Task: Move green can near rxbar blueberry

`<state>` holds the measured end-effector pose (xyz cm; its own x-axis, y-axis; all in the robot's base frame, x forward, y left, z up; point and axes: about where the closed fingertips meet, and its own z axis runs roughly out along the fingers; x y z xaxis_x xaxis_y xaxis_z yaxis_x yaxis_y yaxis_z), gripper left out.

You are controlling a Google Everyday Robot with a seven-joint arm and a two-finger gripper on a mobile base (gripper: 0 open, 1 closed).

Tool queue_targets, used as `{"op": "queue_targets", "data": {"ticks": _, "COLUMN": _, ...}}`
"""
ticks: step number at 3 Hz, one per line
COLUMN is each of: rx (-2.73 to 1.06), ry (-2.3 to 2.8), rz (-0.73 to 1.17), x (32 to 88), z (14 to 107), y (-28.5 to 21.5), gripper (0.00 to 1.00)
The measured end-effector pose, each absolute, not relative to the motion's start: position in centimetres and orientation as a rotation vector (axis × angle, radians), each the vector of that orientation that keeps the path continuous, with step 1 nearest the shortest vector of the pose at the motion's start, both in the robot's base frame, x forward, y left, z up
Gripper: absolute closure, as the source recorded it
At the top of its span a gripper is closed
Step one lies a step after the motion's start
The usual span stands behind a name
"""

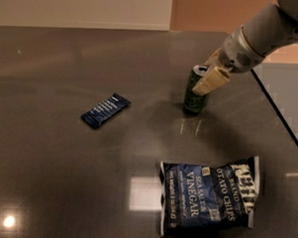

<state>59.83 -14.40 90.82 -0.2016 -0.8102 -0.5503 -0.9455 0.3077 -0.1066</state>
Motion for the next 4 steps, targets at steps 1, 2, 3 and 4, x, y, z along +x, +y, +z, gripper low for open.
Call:
{"op": "queue_targets", "data": {"ticks": 1, "rx": -1.625, "ry": 1.993, "rz": 0.427, "x": 59.4, "z": 91.2, "y": -10.1, "gripper": 1.00}}
{"op": "queue_targets", "data": {"ticks": 2, "rx": -1.665, "ry": 1.955, "rz": 0.473, "x": 59.1, "z": 91.0, "y": -7.7, "gripper": 1.00}}
{"op": "queue_targets", "data": {"ticks": 3, "rx": -1.723, "ry": 1.907, "rz": 0.518, "x": 58.5, "z": 90.7, "y": -4.7, "gripper": 1.00}}
{"op": "queue_targets", "data": {"ticks": 4, "rx": -1.772, "ry": 1.862, "rz": 0.554, "x": 58.0, "z": 90.5, "y": -2.3, "gripper": 1.00}}
